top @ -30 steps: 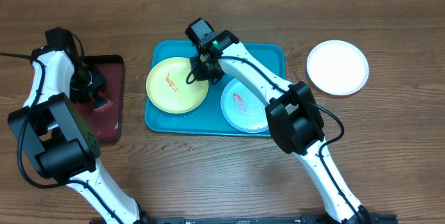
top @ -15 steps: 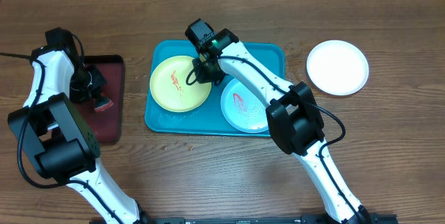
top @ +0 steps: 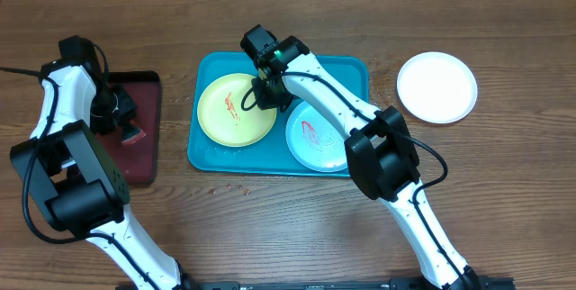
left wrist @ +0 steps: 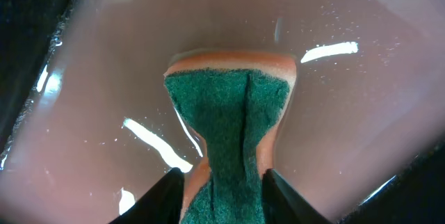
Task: Clean dirty plates on tray and stack at the side
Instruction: 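Dip and rub the left-held sponge in the pink water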
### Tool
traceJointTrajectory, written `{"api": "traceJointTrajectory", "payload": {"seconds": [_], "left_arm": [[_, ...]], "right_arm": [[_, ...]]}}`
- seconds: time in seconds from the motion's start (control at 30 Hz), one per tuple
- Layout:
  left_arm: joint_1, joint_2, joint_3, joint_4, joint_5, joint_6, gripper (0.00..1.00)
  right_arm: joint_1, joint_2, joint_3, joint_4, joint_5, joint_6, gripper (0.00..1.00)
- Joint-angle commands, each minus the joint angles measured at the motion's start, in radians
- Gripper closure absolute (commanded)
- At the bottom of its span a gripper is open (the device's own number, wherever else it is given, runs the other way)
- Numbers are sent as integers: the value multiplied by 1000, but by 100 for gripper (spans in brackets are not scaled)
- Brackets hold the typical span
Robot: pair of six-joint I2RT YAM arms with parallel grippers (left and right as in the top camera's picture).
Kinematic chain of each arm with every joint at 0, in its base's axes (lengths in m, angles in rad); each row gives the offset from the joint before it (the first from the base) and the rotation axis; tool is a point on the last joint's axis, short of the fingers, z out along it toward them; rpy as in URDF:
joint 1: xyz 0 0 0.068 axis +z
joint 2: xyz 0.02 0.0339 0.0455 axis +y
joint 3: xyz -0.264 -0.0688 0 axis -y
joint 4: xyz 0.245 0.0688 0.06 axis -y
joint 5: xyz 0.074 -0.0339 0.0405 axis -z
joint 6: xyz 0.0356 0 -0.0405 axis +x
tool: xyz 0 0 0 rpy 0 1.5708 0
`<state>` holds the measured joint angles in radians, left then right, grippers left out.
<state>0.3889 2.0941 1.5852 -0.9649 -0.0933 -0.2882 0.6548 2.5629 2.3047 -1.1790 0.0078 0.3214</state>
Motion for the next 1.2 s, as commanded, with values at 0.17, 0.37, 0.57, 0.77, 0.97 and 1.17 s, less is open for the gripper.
{"api": "traceJointTrajectory", "payload": {"seconds": [0.17,0.37,0.57,0.77,0.97,1.17], "left_arm": [[11,39,-6,3,-4,-11,59],[11,49,-6,13,-11,-11,63],[11,61,-6,26,-10,-11,74],[11,66,-6,34,-19,-10,96],[11,61,40,12,-5,-10,96],[11,63,72,30,213,42,96]], "right_arm": [[-7,42,-18,-20,61,-8,96],[-7,42,-18,-20,58,-8,96],[-7,42,-18,-20,58,-8,96],[-7,42,-18,-20,58,-8,96],[-7,42,-18,-16,58,-8,96],[-7,42,-18,-2,58,-8,96]]}}
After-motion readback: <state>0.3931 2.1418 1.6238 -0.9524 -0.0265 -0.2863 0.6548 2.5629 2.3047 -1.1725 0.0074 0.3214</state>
